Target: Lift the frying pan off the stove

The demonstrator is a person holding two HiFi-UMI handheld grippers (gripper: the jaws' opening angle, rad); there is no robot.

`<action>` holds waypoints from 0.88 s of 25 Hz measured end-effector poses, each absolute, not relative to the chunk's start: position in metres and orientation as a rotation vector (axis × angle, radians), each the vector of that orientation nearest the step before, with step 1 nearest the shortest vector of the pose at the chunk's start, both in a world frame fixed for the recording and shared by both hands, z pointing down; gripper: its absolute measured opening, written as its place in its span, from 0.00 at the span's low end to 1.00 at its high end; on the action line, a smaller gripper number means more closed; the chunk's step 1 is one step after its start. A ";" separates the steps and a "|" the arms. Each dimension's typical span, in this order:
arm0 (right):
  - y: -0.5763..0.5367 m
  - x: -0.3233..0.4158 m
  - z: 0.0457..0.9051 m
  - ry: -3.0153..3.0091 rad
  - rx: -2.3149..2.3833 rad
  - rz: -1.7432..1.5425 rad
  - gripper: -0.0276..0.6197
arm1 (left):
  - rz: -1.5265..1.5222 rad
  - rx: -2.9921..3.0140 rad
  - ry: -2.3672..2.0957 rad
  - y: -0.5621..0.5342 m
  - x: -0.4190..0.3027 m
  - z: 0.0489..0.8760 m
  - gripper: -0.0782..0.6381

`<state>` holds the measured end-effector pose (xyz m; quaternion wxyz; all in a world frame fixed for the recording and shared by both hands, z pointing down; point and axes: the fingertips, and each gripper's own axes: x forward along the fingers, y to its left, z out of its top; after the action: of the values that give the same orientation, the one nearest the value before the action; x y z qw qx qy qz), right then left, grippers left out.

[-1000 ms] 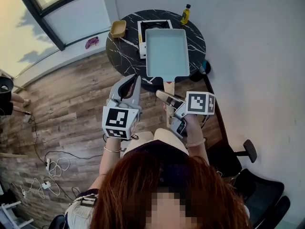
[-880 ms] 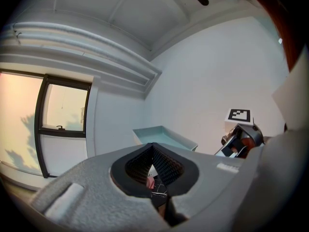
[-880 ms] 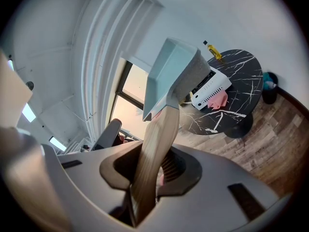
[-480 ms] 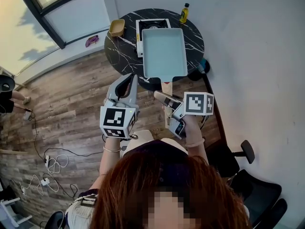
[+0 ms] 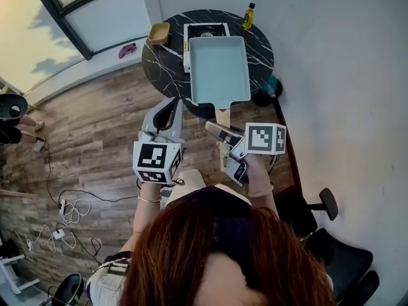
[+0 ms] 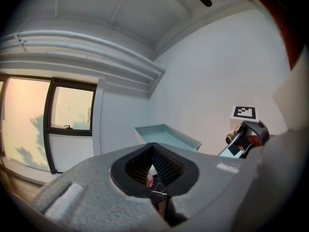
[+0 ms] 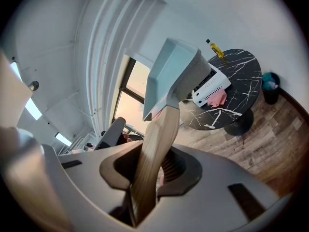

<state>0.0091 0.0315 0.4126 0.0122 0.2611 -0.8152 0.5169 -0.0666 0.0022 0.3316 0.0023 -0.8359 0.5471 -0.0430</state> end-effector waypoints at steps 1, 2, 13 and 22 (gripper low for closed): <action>0.034 0.010 0.412 -2.541 0.811 1.611 0.20 | -0.136 -2.619 1.718 0.004 -0.065 0.331 0.13; 0.036 0.012 0.412 -2.542 0.807 1.611 0.20 | -0.138 -2.617 1.719 0.006 -0.064 0.330 0.13; 0.059 0.027 0.409 -2.545 0.797 1.603 0.20 | -0.168 -2.603 1.726 0.027 -0.049 0.329 0.13; 0.077 0.038 0.409 -2.551 0.792 1.619 0.20 | -0.175 -2.596 1.723 0.044 -0.038 0.328 0.13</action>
<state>0.0382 0.0771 0.4086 0.0090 0.2535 -0.8167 0.5184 -0.0384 0.0440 0.3275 0.0106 -0.8318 0.5522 -0.0560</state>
